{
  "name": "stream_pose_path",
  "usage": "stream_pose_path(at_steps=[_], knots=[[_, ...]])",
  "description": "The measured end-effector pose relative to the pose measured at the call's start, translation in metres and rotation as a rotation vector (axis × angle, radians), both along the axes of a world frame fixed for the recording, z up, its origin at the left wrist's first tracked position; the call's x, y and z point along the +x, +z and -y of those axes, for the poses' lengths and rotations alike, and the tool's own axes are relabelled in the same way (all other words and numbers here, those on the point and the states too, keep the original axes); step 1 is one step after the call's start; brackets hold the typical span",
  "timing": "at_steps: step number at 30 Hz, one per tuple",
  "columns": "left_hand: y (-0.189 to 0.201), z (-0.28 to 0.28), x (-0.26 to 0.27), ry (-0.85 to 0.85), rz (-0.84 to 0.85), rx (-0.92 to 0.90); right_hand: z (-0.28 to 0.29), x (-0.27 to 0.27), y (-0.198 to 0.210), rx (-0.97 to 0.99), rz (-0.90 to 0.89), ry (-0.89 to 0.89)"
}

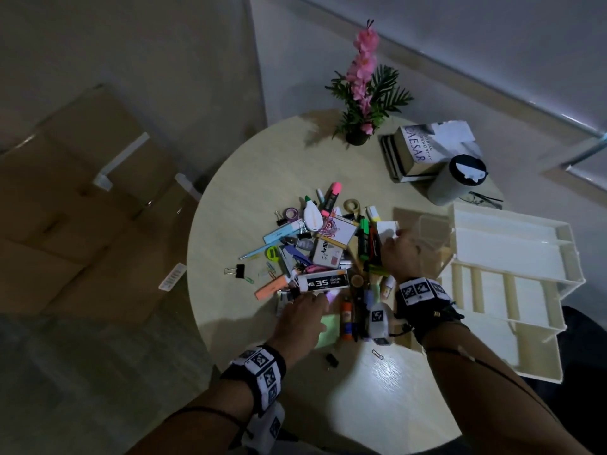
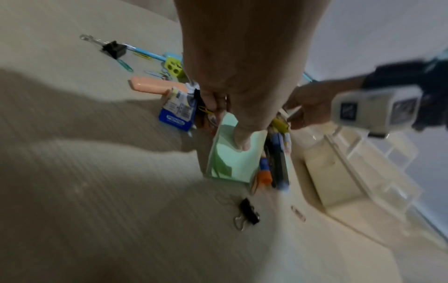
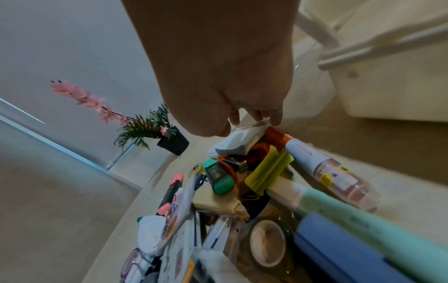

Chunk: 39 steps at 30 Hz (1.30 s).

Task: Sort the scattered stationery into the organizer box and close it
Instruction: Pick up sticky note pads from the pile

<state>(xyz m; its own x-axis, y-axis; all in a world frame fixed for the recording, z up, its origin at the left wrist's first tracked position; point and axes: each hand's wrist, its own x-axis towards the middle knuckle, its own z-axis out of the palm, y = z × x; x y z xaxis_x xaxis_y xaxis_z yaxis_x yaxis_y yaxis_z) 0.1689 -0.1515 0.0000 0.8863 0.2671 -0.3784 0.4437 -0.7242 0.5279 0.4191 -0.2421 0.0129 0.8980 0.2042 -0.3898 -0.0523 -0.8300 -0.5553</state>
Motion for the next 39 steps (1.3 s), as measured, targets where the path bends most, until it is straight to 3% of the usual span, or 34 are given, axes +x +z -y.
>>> stream_pose_path(at_steps=[5,11,18,21,26,29,35,39], knots=[[0.004,-0.031,-0.012,0.102,0.081,-0.365,-0.02,-0.006,-0.015,-0.062,0.142,-0.043],[0.008,-0.066,-0.013,0.288,0.195,-0.505,-0.019,0.003,-0.018,-0.188,0.184,0.019],[0.03,-0.091,0.019,0.477,0.283,-0.647,0.01,0.01,-0.005,0.021,0.273,0.062],[0.045,-0.092,0.04,0.496,0.346,-0.766,0.024,-0.001,0.019,0.269,0.116,-0.062],[0.066,-0.081,0.078,0.508,0.433,-0.989,0.034,-0.045,0.064,0.565,-0.146,-0.028],[0.067,-0.073,0.095,0.515,0.426,-0.992,0.031,-0.064,0.076,0.631,-0.225,-0.007],[0.048,-0.066,0.105,0.53,0.388,-0.845,0.02,-0.086,0.069,0.785,-0.51,-0.239],[0.047,-0.073,0.121,0.314,0.293,-0.774,0.02,-0.09,0.059,0.736,-0.376,-0.272]])
